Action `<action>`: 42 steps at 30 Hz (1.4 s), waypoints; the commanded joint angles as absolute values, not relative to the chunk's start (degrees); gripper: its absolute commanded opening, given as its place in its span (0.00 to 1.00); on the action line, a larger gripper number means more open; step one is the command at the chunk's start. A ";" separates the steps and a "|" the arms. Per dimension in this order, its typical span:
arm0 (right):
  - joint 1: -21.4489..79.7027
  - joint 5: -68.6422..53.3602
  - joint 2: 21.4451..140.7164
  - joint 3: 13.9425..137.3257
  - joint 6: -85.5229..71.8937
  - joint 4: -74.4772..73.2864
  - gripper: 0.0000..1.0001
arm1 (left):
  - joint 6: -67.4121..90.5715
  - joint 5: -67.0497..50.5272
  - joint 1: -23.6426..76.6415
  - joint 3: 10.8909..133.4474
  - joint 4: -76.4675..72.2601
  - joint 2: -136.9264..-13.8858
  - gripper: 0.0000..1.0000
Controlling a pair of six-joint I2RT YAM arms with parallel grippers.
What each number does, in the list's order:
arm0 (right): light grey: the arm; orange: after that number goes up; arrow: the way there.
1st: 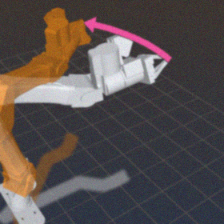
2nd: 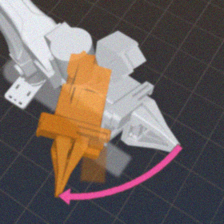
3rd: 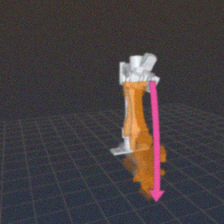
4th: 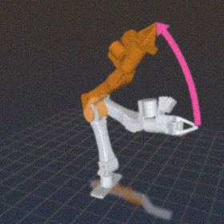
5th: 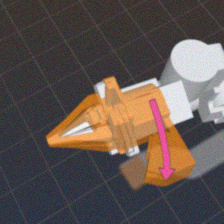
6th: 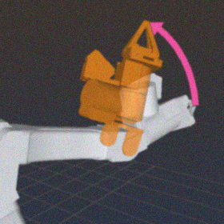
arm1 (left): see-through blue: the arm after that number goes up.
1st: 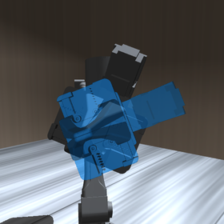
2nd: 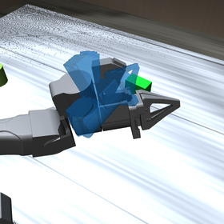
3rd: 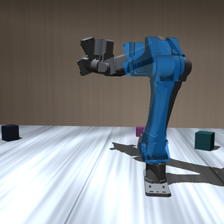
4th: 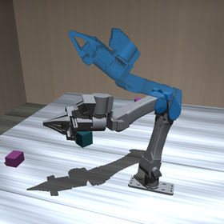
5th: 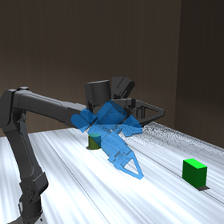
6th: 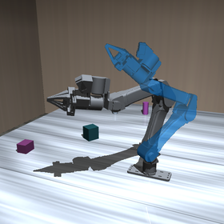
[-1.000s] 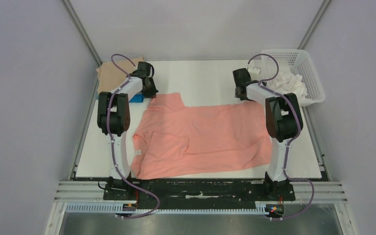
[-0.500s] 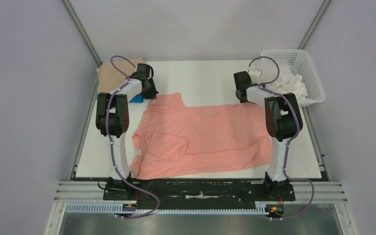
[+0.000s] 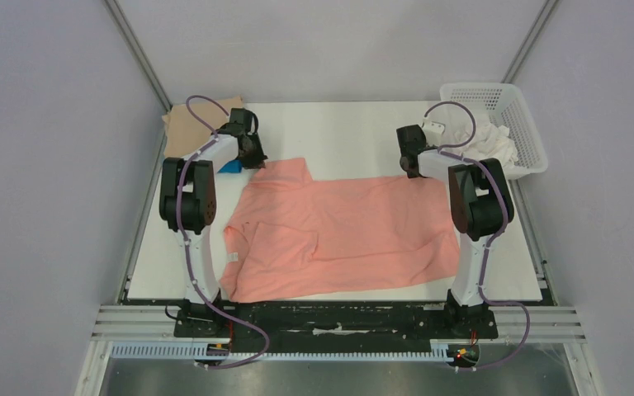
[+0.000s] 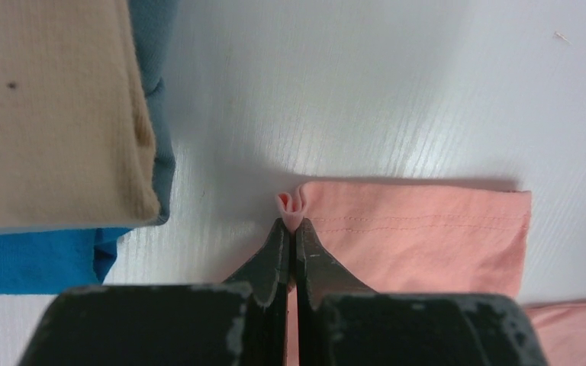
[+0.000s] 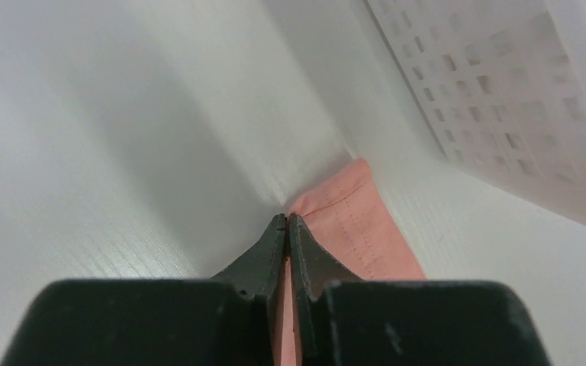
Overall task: Fold and stack the t-shirts
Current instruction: Grab the side of the flattened tshirt furthest away from the robot with both arms, then fold the other side of the tshirt into a rectangle
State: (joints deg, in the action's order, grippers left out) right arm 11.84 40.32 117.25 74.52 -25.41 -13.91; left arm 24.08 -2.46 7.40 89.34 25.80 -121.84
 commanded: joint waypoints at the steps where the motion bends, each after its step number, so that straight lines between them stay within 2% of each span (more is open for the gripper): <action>1: 11.24 40.18 115.51 72.11 -27.49 -13.14 0.00 | 21.81 -4.48 7.21 88.30 24.00 -117.58 0.02; 8: 11.57 39.67 109.42 66.78 -24.13 -6.21 0.00 | 22.49 -9.55 7.85 85.39 21.45 -114.38 0.02; 16: 13.10 38.63 100.62 57.38 -21.88 -1.60 0.00 | 23.31 -12.17 11.33 76.69 17.27 -105.57 0.02; 34: 19.33 39.29 80.72 38.12 -21.67 -2.38 0.00 | 27.14 -2.65 26.54 52.28 17.08 -80.22 0.02; 42: 19.25 43.09 74.23 35.15 -20.17 -6.45 0.00 | 34.00 5.83 27.69 40.99 22.57 -63.89 0.02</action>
State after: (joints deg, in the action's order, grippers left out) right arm 19.29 39.48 77.47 35.73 -21.17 -4.60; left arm 28.73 -1.45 27.86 44.36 18.96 -71.79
